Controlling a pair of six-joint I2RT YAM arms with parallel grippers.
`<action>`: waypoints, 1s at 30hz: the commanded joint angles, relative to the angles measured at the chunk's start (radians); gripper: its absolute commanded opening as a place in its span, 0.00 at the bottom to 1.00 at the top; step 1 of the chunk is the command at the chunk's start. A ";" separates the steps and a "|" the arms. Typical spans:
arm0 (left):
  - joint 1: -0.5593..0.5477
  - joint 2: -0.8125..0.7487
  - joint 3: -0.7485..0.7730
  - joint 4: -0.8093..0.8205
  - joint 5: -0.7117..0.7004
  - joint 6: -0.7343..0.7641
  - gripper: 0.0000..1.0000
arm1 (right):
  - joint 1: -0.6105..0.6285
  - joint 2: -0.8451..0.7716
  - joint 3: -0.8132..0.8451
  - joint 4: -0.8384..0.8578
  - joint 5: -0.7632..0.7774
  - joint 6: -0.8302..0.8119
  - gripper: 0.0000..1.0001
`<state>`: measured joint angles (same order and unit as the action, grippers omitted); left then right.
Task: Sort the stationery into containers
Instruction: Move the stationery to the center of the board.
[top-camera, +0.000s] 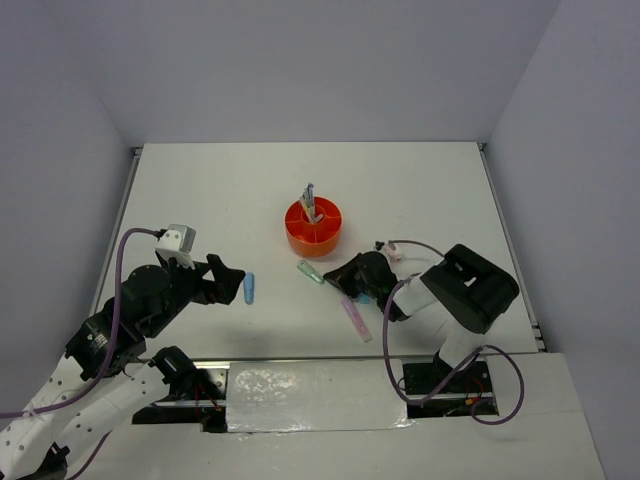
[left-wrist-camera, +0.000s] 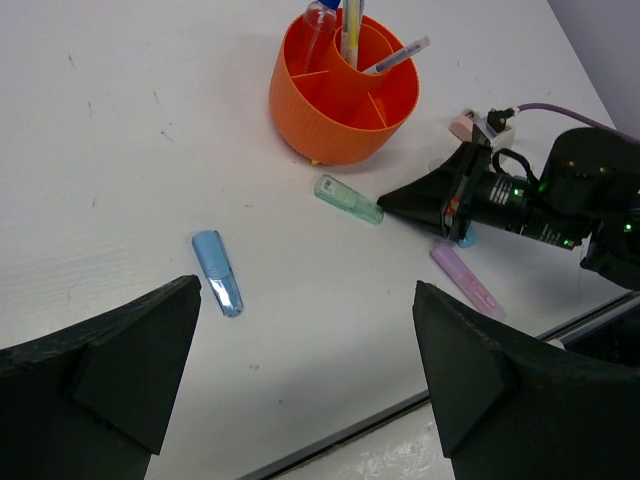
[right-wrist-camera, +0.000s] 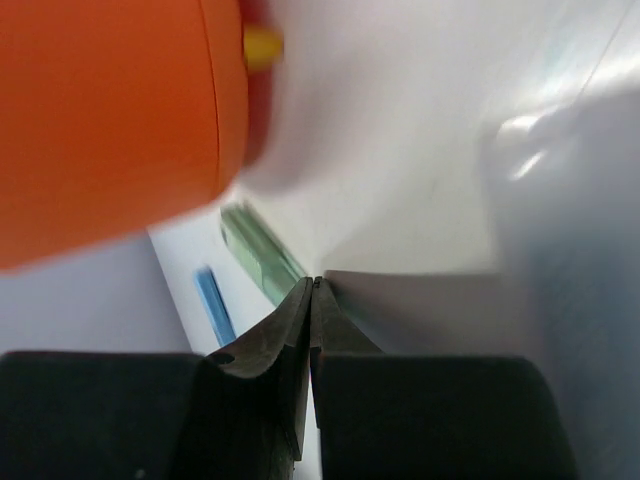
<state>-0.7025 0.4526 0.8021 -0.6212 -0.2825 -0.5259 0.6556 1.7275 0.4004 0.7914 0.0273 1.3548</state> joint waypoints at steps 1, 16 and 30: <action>0.003 -0.005 -0.003 0.035 0.003 0.007 0.99 | 0.091 -0.062 -0.017 -0.033 0.046 -0.037 0.06; 0.003 -0.026 -0.006 0.035 0.002 0.006 0.99 | 0.326 -0.189 0.175 -0.482 0.330 -0.181 0.27; 0.003 -0.051 -0.007 0.035 0.000 0.003 0.99 | 0.435 -0.013 0.612 -1.009 0.543 -0.330 0.66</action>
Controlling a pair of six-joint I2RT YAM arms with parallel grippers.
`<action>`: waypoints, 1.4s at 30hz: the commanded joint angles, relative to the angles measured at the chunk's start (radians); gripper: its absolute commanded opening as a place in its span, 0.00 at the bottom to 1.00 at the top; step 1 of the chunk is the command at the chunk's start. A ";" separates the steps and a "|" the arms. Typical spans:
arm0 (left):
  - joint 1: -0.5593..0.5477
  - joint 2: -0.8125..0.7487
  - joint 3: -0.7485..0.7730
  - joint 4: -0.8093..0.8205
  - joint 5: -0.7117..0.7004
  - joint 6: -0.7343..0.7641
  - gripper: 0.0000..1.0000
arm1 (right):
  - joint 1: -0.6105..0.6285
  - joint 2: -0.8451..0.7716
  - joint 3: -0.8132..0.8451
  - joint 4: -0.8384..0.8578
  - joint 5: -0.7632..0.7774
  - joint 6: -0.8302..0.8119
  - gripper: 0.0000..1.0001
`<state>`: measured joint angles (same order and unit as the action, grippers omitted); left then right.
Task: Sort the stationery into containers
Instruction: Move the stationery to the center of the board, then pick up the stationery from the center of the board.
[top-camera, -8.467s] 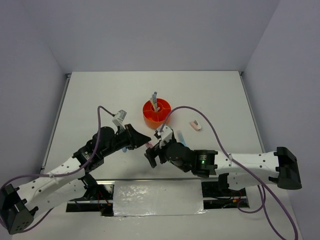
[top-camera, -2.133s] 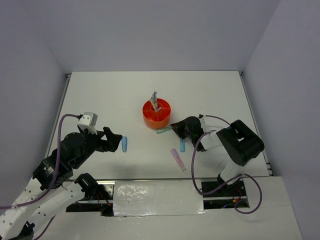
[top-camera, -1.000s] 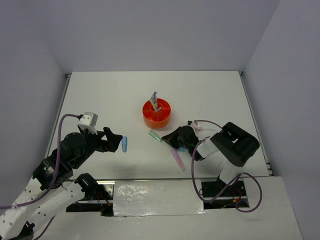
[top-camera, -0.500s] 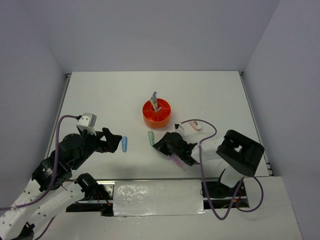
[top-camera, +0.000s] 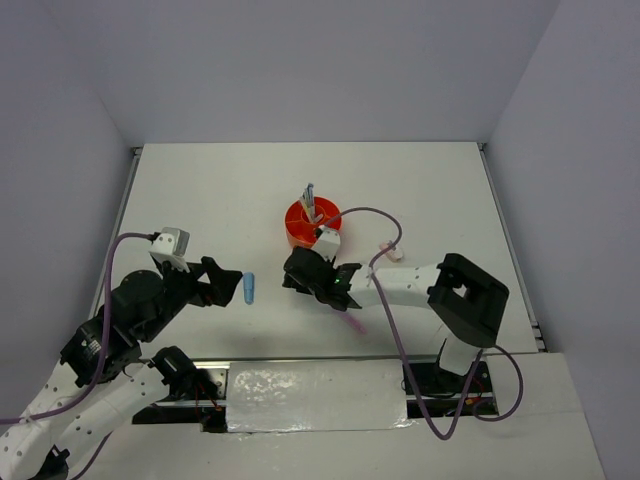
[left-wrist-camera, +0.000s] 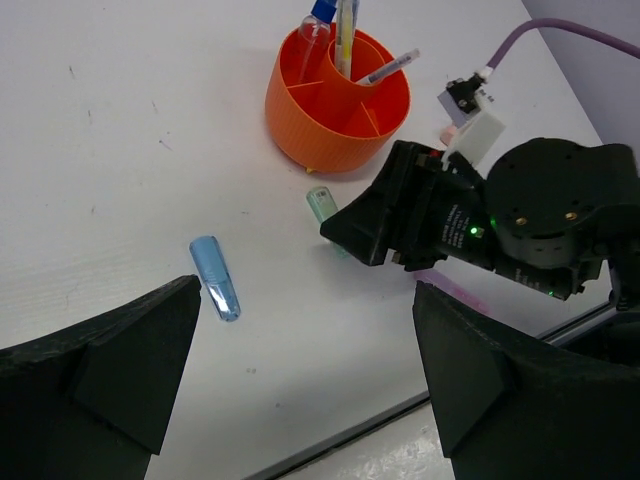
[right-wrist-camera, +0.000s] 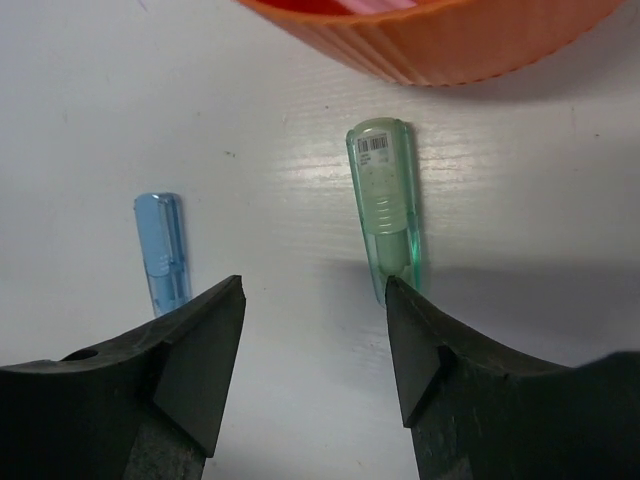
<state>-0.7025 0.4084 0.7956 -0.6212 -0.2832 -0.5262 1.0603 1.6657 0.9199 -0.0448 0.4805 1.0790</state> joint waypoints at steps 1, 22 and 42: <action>0.005 -0.008 -0.001 0.035 0.001 0.005 0.99 | 0.035 0.066 0.111 -0.206 0.101 -0.073 0.66; 0.001 -0.017 -0.004 0.037 0.007 0.008 0.99 | -0.003 0.238 0.186 -0.210 0.122 -0.192 0.47; 0.001 0.044 -0.015 0.047 0.070 -0.155 0.99 | 0.113 -0.081 -0.074 0.104 0.047 -0.406 0.14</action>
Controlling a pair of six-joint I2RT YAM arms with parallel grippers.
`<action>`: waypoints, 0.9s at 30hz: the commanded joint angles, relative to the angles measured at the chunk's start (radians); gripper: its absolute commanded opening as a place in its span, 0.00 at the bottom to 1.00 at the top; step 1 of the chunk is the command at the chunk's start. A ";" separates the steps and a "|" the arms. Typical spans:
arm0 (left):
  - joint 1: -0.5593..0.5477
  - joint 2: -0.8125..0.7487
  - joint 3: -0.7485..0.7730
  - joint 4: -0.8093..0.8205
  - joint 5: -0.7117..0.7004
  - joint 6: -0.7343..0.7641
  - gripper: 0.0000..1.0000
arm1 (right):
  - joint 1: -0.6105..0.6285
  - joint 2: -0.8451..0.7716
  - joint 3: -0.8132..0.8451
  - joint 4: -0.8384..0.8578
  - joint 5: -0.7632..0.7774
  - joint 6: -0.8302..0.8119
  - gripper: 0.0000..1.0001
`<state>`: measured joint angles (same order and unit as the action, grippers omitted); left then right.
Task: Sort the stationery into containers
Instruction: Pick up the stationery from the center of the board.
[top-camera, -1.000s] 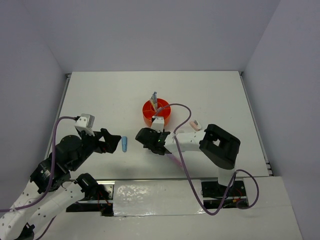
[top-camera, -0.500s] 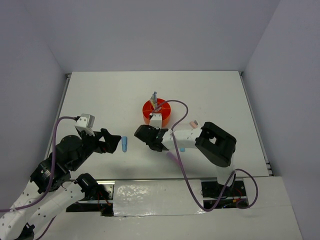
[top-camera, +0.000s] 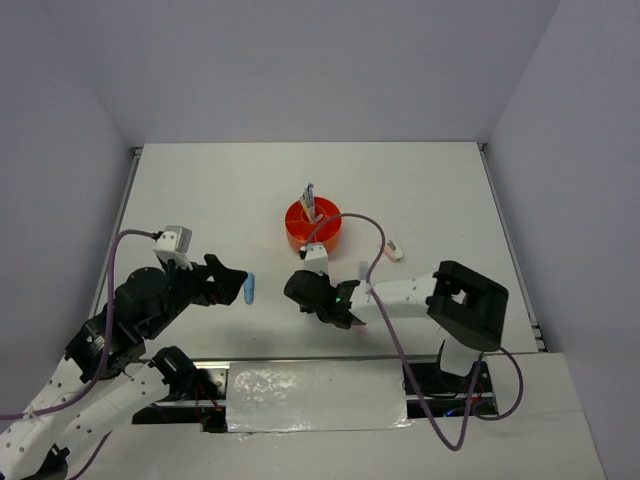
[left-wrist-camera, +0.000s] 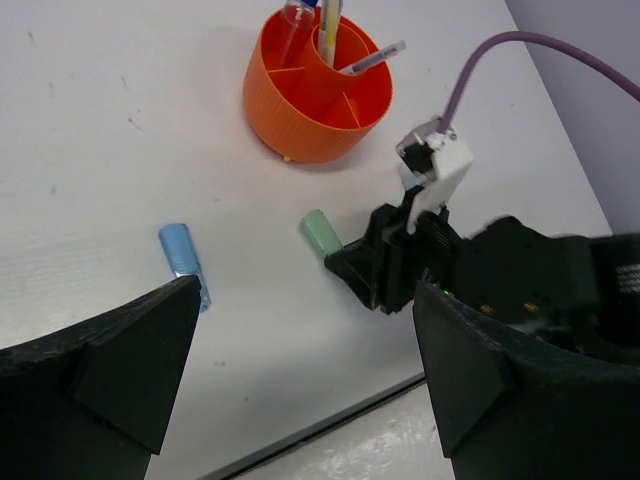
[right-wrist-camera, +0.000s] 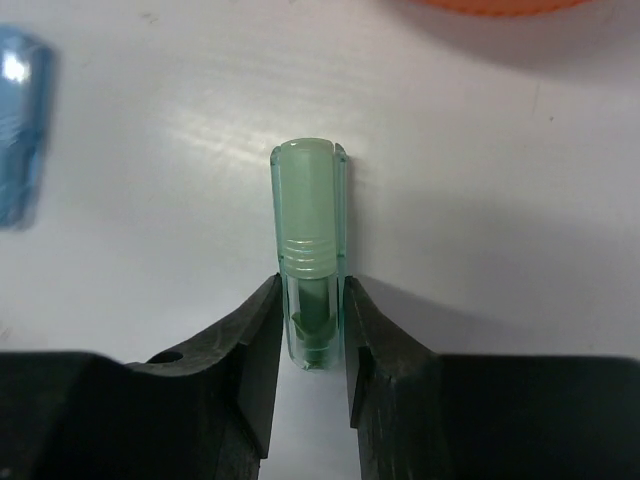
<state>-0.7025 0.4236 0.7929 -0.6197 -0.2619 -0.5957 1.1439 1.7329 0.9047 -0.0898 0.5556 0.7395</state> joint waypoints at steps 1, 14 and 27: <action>0.003 0.035 -0.029 0.058 0.061 -0.104 0.99 | 0.034 -0.180 -0.081 0.168 -0.031 -0.074 0.14; -0.002 0.181 -0.181 0.440 0.280 -0.357 0.99 | 0.158 -0.584 -0.259 0.364 0.000 -0.236 0.14; -0.003 0.228 -0.225 0.575 0.334 -0.406 0.83 | 0.257 -0.612 -0.228 0.410 0.076 -0.331 0.15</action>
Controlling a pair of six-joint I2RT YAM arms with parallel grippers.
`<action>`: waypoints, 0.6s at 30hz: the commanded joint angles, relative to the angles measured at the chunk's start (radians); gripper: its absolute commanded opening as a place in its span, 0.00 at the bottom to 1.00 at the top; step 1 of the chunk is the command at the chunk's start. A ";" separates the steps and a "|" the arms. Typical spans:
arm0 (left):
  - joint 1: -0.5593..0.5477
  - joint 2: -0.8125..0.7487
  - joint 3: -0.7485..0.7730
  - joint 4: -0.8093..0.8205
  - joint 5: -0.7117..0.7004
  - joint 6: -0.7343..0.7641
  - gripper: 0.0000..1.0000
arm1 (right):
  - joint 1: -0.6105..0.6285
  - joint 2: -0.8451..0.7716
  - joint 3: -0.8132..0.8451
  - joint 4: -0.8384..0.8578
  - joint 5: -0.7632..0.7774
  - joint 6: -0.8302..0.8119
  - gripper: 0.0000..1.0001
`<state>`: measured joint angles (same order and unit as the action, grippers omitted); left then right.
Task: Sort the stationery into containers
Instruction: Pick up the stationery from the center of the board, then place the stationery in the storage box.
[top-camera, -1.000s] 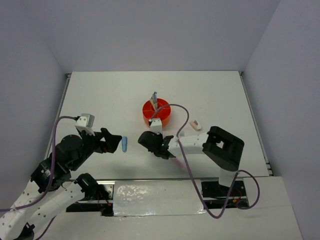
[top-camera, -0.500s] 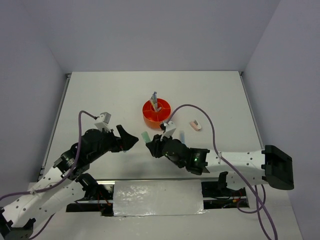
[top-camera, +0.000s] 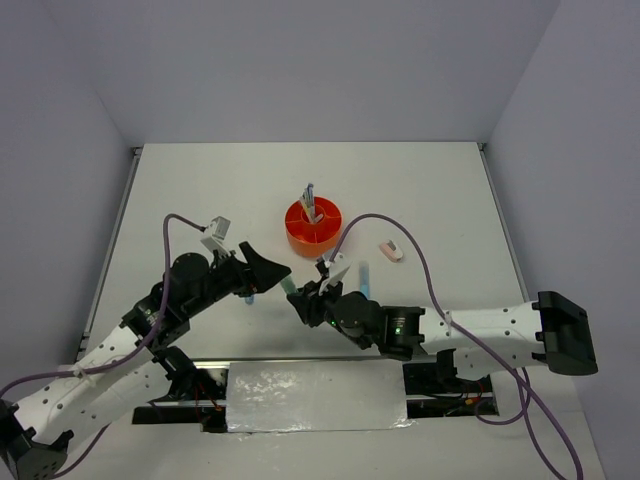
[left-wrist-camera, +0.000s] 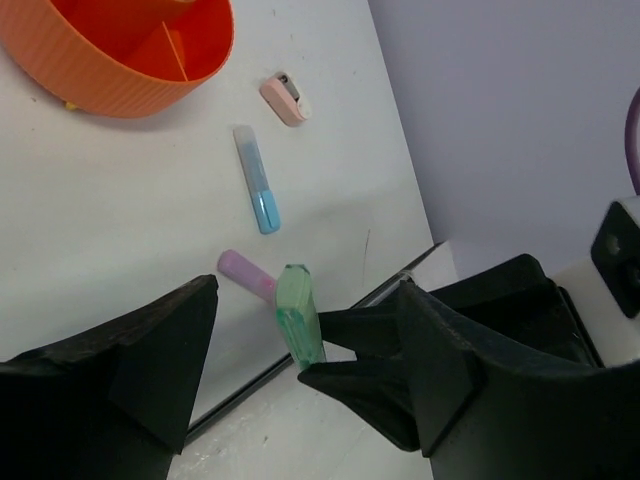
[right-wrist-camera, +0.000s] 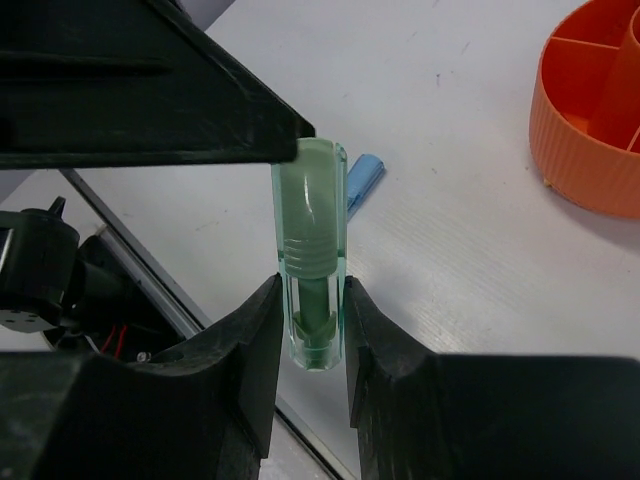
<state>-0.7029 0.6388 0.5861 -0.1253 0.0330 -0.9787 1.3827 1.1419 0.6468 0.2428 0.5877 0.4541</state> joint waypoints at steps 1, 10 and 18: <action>-0.003 0.016 -0.020 0.088 0.044 -0.023 0.81 | 0.022 -0.021 0.033 0.081 0.041 -0.055 0.15; -0.007 0.038 -0.013 0.116 0.091 -0.012 0.29 | 0.024 0.005 0.076 0.076 0.070 -0.091 0.17; -0.007 0.156 0.121 0.125 0.045 0.198 0.00 | 0.022 -0.143 -0.001 0.057 0.087 -0.060 0.99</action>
<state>-0.7074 0.7567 0.6231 -0.0460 0.1116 -0.9085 1.3983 1.1057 0.6601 0.2695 0.6212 0.3855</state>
